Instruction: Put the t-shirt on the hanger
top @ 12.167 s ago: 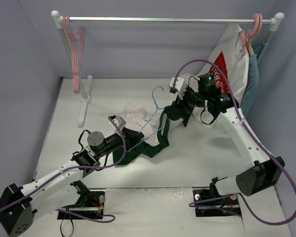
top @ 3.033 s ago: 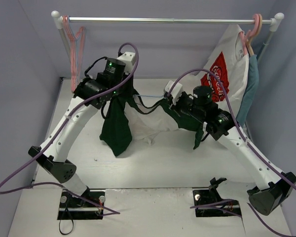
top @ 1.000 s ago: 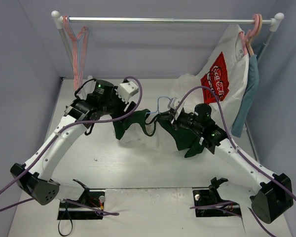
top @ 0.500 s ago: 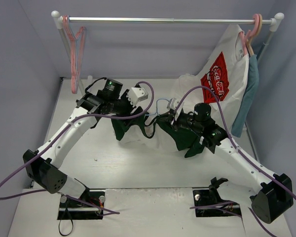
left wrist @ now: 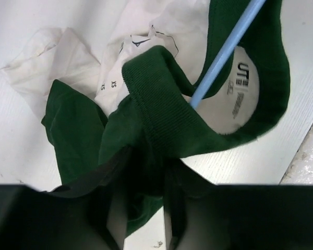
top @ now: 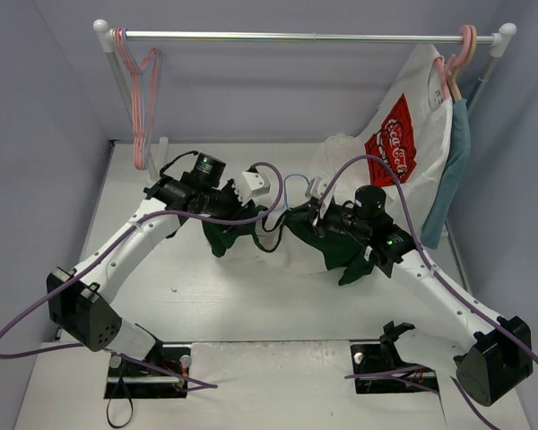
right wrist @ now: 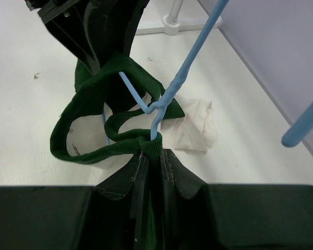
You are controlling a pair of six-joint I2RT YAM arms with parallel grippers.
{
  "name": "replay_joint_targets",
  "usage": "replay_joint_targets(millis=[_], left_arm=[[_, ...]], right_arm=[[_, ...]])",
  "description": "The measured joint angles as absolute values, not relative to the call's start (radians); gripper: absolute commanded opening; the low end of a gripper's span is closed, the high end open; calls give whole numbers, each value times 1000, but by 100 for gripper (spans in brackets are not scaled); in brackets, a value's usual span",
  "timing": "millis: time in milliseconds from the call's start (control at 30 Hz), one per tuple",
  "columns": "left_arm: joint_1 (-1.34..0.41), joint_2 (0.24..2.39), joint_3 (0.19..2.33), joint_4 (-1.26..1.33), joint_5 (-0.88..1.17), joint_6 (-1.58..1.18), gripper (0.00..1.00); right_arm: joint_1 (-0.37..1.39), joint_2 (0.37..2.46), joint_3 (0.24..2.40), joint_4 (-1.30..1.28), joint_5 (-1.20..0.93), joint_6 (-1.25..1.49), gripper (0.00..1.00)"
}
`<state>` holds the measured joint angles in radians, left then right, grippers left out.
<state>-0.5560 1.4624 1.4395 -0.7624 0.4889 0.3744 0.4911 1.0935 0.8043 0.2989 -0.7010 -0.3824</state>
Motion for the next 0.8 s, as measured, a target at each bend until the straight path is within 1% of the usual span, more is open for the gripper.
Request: replay_joint_targets(millis=[33, 100, 233, 533, 800], left_arm=[[-555, 1462, 1435, -758, 491, 379, 21], [-555, 1460, 1428, -753, 498, 392, 15], [-558, 1448, 1416, -748, 520, 414, 14], [-556, 1393, 1375, -706, 540, 414, 22], [-555, 1392, 1375, -699, 574, 413, 23]], right_arm=[[491, 1092, 804, 296, -702, -382, 0], [490, 1090, 804, 289, -701, -383, 0], [478, 1087, 806, 287, -699, -385, 0], [476, 1080, 806, 287, -724, -382, 0], [471, 1063, 806, 285, -731, -382, 0]])
